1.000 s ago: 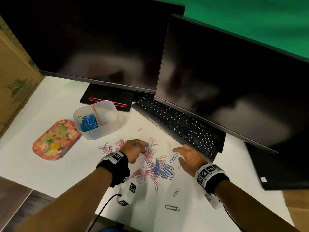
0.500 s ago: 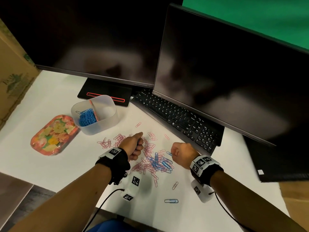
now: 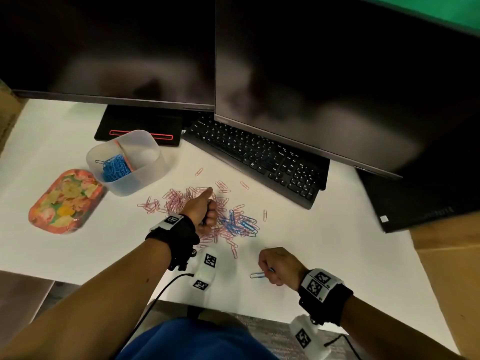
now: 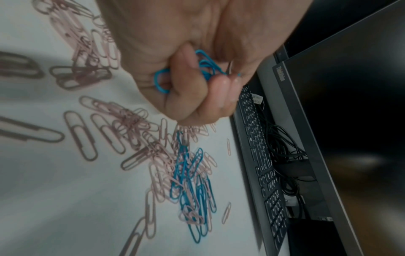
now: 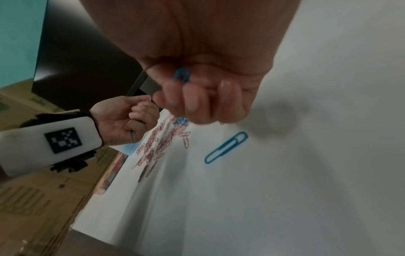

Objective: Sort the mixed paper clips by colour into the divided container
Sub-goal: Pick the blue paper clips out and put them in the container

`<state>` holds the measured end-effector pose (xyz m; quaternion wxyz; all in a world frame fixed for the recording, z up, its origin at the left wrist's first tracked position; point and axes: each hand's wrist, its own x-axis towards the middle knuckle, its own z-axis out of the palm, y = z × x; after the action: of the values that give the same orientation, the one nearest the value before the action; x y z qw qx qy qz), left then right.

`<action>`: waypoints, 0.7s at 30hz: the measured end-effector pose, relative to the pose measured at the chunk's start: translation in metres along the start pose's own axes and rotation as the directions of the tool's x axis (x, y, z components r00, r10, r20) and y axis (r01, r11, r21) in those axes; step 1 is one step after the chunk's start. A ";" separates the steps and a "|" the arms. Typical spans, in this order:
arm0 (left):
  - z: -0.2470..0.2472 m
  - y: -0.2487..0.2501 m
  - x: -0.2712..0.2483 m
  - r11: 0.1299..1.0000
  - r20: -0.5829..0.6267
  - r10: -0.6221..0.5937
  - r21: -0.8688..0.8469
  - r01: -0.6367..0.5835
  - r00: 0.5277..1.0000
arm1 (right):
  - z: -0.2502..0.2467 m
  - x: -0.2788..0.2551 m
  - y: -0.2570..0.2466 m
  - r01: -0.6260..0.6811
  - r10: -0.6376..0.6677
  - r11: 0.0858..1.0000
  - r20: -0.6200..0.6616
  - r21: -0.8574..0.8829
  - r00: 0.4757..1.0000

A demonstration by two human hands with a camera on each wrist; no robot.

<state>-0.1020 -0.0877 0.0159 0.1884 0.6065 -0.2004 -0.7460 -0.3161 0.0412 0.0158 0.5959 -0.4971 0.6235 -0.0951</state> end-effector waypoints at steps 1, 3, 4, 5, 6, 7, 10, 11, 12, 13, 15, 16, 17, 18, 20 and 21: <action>0.000 -0.001 -0.001 1.000 0.009 -0.005 0.002 0.005 1.000 | 0.001 0.000 0.001 0.030 -0.031 0.995 -0.013 -0.096 0.999; 0.001 -0.003 -0.003 1.000 0.016 -0.004 0.016 0.004 1.000 | 0.004 -0.004 0.002 0.102 -0.124 0.932 -0.041 -0.347 0.991; 0.001 -0.004 -0.004 1.000 0.014 -0.001 0.023 0.000 1.000 | 0.004 -0.007 0.002 0.113 -0.150 0.873 -0.042 -0.475 0.988; 0.002 -0.005 -0.006 1.000 0.015 0.002 0.029 -0.003 1.000 | 0.004 -0.010 0.001 0.118 -0.173 0.768 -0.025 -0.630 0.985; 0.001 -0.005 -0.007 1.000 0.019 0.003 0.029 -0.004 1.000 | 0.004 -0.013 0.001 0.125 -0.176 0.628 0.016 -0.768 0.984; 0.000 -0.004 -0.008 1.000 0.024 0.004 0.024 -0.005 1.000 | 0.005 -0.015 0.002 0.137 -0.170 0.516 0.056 -0.845 0.984; -0.007 -0.002 -0.010 1.000 0.019 0.018 0.006 -0.018 1.000 | 0.005 -0.015 0.003 0.154 -0.152 0.391 0.101 -0.907 0.983; -0.009 -0.001 -0.011 1.000 0.018 0.020 0.002 -0.020 1.000 | 0.006 -0.013 0.003 0.151 -0.140 0.364 0.106 -0.919 0.984; -0.012 0.000 -0.011 1.000 0.019 0.020 -0.004 -0.020 1.000 | 0.007 -0.010 0.002 0.150 -0.125 0.345 0.113 -0.927 0.986; -0.015 0.000 -0.012 1.000 0.020 0.021 -0.009 -0.021 1.000 | 0.008 -0.008 -0.001 0.150 -0.105 0.331 0.122 -0.932 0.987; -0.021 0.001 -0.015 1.000 0.013 0.024 -0.019 -0.024 1.000 | 0.009 -0.004 -0.006 0.166 -0.087 0.300 0.146 -0.939 0.985; -0.023 0.002 -0.016 0.999 0.010 0.028 -0.024 -0.028 1.000 | 0.008 -0.003 -0.008 0.172 -0.093 0.311 0.150 -0.935 0.984; -0.027 0.003 -0.019 0.998 0.008 0.037 -0.041 -0.037 0.999 | 0.008 -0.001 -0.012 0.180 -0.104 0.351 0.153 -0.919 0.983; -0.033 0.006 -0.023 0.996 0.005 0.056 -0.076 -0.056 0.998 | 0.008 0.002 -0.021 0.186 -0.122 0.412 0.148 -0.892 0.981; -0.047 0.016 -0.031 0.975 -0.009 0.105 -0.198 -0.105 0.994 | 0.011 0.014 -0.045 0.165 -0.145 0.579 0.098 -0.799 0.984; -0.055 0.022 -0.035 0.955 -0.018 0.127 -0.267 -0.127 0.992 | 0.013 0.024 -0.061 0.143 -0.139 0.684 0.065 -0.715 0.988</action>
<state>-0.0410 -0.0925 0.0464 0.3159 0.5616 -0.1364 -0.7525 -0.2696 0.0003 0.0400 0.3474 -0.7368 0.5693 0.1113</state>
